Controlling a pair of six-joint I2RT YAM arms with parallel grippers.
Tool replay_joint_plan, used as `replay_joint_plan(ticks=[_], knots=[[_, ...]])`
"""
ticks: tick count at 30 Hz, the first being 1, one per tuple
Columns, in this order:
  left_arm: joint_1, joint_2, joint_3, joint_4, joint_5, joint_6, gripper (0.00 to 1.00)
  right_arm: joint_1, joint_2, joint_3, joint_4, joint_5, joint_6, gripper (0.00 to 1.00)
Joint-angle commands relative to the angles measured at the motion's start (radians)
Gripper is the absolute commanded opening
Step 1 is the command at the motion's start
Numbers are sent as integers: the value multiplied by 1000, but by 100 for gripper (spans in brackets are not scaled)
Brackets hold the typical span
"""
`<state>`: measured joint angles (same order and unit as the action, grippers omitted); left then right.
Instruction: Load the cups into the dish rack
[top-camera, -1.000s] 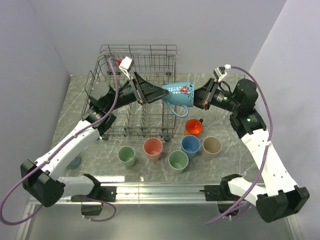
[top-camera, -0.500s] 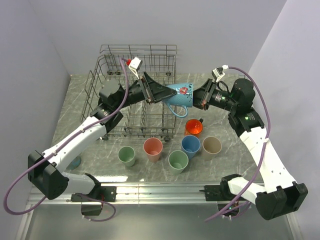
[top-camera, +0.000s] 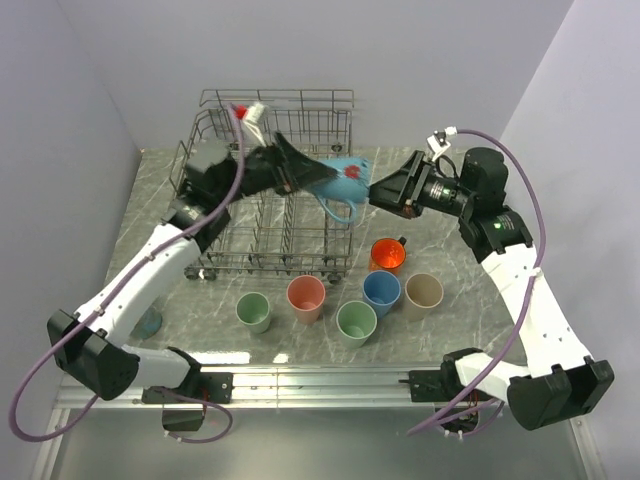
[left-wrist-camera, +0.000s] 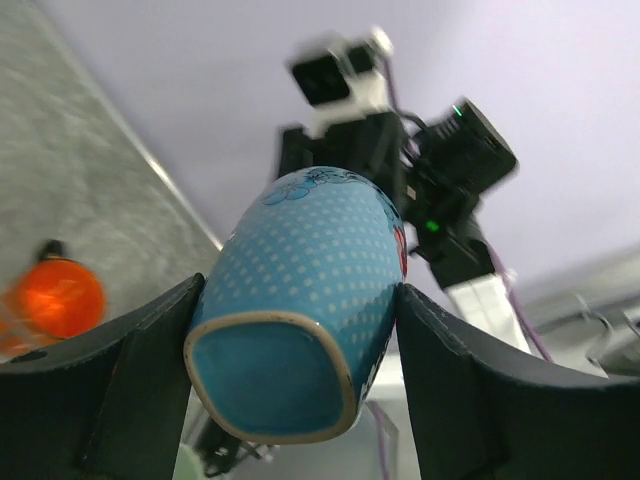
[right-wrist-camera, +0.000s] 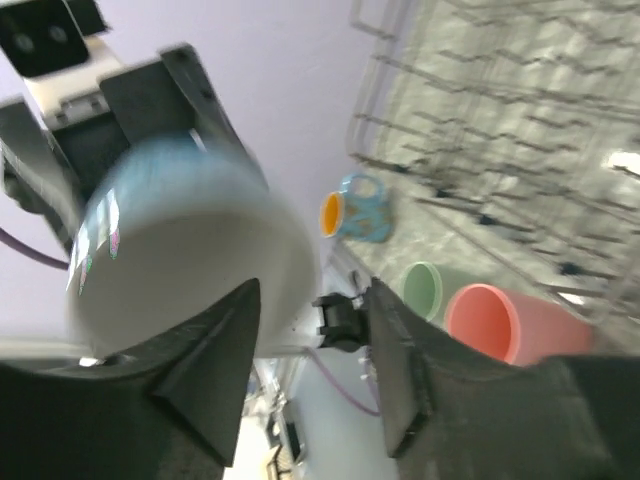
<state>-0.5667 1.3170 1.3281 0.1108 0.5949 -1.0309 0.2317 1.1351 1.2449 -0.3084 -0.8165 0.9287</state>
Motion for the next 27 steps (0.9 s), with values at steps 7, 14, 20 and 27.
replay_joint_plan(ticks=[7, 14, 20, 27], knots=[[318, 48, 305, -410, -82, 276, 0, -65, -14, 36, -262, 123, -154, 60], [323, 289, 652, -729, -591, 653, 0, -74, -1, 56, -481, 241, -275, 58], [323, 507, 770, -850, -835, 686, 0, -74, -74, -51, -509, 240, -286, 56], [338, 651, 812, -924, -1009, 670, 0, -74, -112, -104, -547, 247, -312, 55]])
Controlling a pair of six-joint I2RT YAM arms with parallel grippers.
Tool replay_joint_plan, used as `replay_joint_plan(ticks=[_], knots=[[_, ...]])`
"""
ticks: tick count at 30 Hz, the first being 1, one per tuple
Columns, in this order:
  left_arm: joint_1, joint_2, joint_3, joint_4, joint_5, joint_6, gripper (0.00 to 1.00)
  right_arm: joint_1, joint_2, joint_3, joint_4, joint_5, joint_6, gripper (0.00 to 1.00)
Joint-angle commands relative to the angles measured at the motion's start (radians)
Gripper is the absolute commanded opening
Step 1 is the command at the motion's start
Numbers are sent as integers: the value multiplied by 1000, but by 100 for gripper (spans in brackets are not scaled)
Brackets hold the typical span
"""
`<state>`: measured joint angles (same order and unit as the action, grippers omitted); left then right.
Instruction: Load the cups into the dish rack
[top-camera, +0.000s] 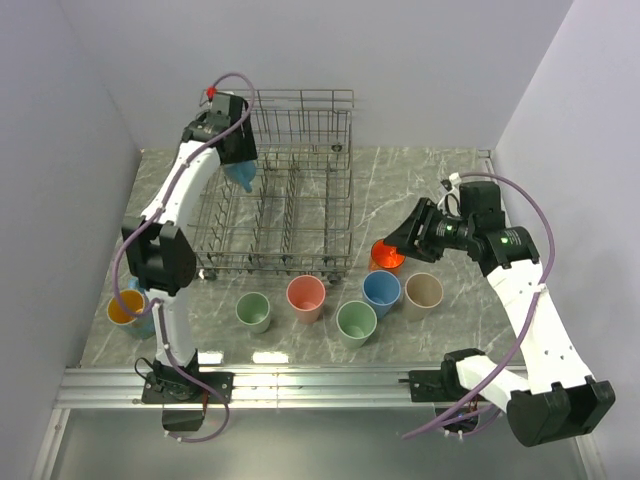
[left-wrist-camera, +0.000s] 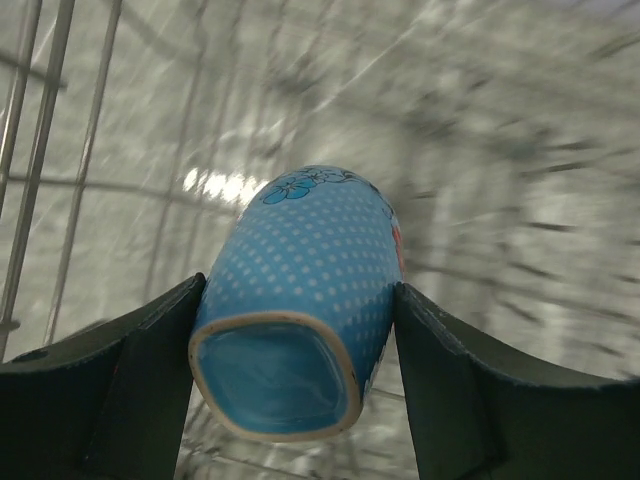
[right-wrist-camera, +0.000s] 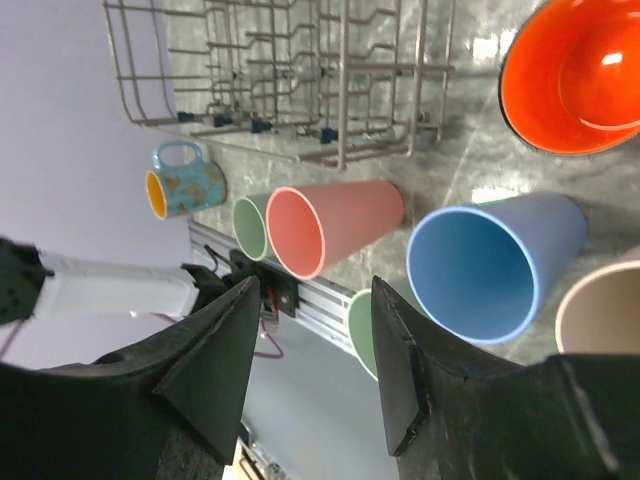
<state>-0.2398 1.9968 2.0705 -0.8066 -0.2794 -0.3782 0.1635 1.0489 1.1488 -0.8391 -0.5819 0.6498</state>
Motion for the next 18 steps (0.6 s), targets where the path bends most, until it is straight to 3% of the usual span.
replay_joint_plan(ticks=[1, 9, 18], knots=[[17, -21, 72, -8, -150, 16, 0, -5, -26, -8, -23, 13, -44, 54], [31, 10, 88, -20, -225, 22, 0, -4, 6, 37, -58, 77, -88, 53], [68, 2, 99, -6, -158, 13, 0, -5, 62, 37, -40, 76, -87, 51]])
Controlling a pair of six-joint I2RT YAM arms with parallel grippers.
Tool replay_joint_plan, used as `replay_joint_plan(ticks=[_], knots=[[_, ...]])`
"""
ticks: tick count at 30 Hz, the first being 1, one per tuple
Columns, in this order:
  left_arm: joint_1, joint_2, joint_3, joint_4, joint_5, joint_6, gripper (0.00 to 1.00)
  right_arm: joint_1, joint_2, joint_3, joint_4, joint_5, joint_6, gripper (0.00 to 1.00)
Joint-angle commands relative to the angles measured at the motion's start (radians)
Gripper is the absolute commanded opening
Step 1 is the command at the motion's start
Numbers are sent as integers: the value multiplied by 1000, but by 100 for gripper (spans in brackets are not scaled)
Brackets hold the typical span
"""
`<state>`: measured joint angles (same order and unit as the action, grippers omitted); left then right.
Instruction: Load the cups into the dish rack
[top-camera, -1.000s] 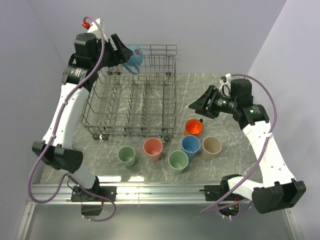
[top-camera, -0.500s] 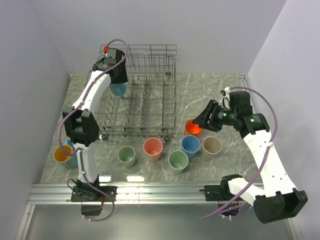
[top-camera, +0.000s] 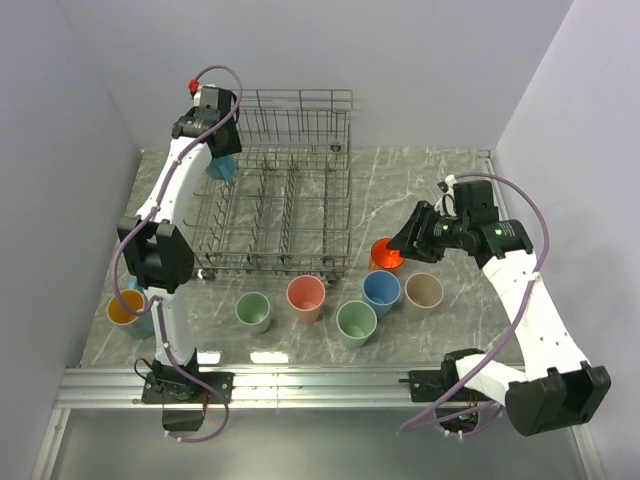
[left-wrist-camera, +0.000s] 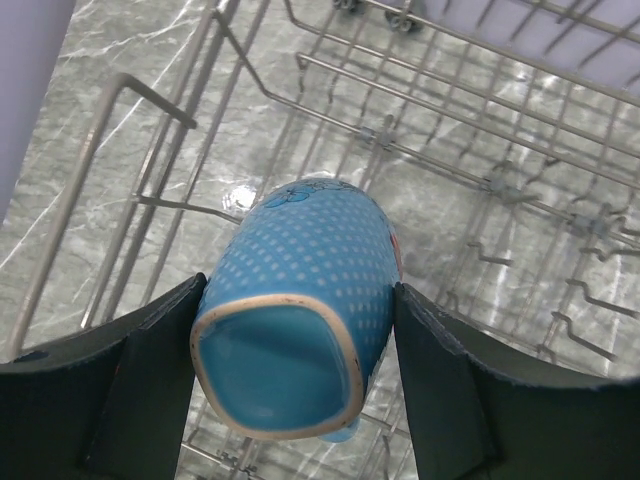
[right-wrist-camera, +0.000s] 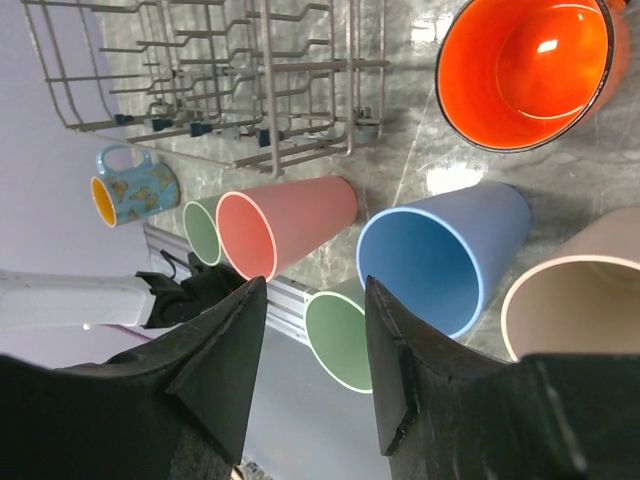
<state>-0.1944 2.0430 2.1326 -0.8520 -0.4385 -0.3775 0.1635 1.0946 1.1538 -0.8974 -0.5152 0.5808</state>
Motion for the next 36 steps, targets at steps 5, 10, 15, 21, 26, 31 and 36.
replay_joint_plan(ticks=[5, 10, 15, 21, 26, 31, 36], knots=[[27, 14, 21, 39, 69, 2, 0, -7, 37, 37, 11, 18, -30, 50], [32, 94, 53, 33, 138, -23, 0, -5, 59, 63, -9, 35, -52, 50], [32, 150, 63, 7, 165, -32, 0, -5, 74, 83, -25, 55, -68, 49], [33, 175, 50, -19, 196, -35, 25, -5, 79, 78, -20, 47, -67, 49], [33, 102, 23, -7, 207, -37, 83, -5, 77, 58, -2, 21, -53, 49], [33, 23, 18, -12, 205, -55, 99, -4, 68, 24, 21, -6, -32, 49], [32, -93, 29, -44, 196, -89, 99, 10, 53, 1, 35, -19, -19, 49]])
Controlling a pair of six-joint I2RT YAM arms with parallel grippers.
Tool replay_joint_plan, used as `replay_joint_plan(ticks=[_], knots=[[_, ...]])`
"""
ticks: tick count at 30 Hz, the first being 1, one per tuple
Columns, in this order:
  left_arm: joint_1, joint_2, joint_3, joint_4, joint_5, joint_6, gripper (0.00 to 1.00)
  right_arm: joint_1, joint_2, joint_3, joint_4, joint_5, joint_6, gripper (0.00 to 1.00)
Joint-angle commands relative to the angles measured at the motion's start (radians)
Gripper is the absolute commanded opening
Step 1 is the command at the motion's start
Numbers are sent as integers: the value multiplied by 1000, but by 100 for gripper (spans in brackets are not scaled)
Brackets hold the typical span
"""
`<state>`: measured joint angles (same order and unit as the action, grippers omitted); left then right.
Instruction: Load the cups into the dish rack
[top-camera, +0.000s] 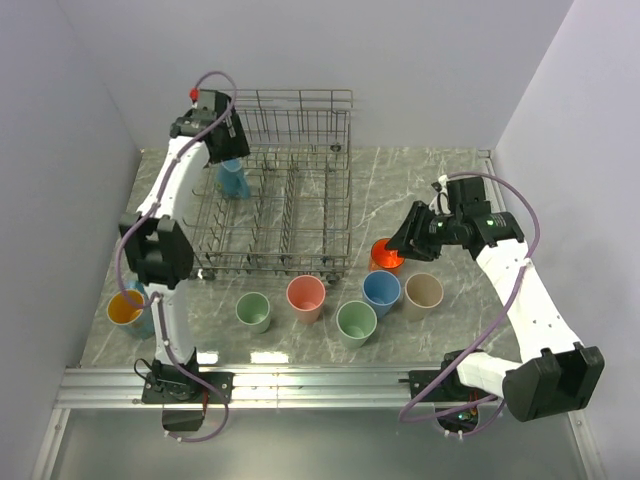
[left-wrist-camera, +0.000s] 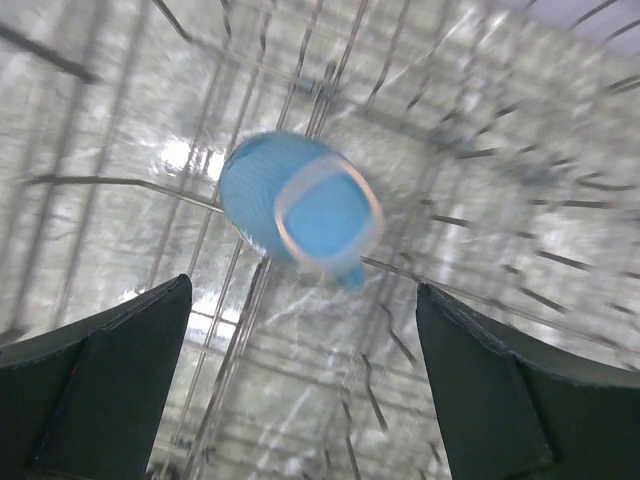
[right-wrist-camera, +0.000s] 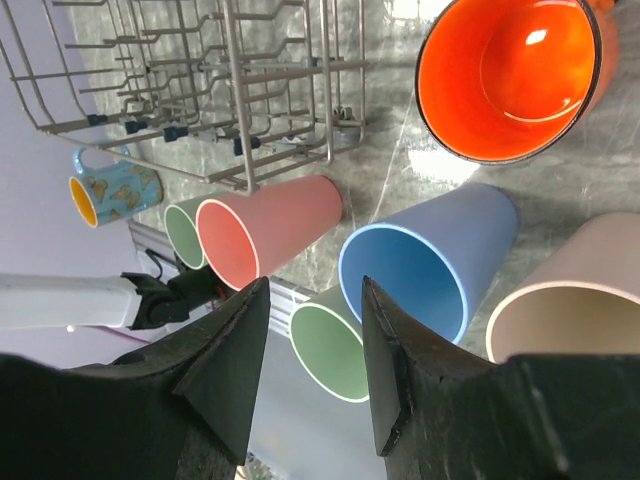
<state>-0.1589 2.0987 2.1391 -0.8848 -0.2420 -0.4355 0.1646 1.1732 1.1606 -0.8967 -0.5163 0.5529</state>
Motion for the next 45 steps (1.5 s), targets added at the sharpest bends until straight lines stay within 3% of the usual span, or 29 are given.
replay_joint_plan(ticks=[1, 7, 12, 17, 23, 27, 33, 45], knots=[[-4, -170, 22, -19, -12, -37, 99, 21, -29, -6, 33, -10, 8, 49], [-4, -385, -70, -144, -131, -100, 99, 64, -41, 2, 31, -1, 5, 49], [25, -623, -312, -270, -255, -170, 99, 105, -40, 17, 36, -7, 8, 49], [97, -862, -565, -383, -267, -278, 98, 156, -40, 16, 48, -11, 12, 49], [137, -1020, -755, -456, -221, -351, 99, 216, -46, -16, 79, -48, 30, 49], [225, -1066, -878, -416, -102, -327, 99, 254, -50, -41, 88, -54, 30, 49], [306, -1100, -1012, -338, -54, -263, 97, 274, -70, -79, 102, -68, 31, 49], [389, -925, -1079, -220, -51, -220, 98, 276, -119, -119, 87, -54, 27, 49]])
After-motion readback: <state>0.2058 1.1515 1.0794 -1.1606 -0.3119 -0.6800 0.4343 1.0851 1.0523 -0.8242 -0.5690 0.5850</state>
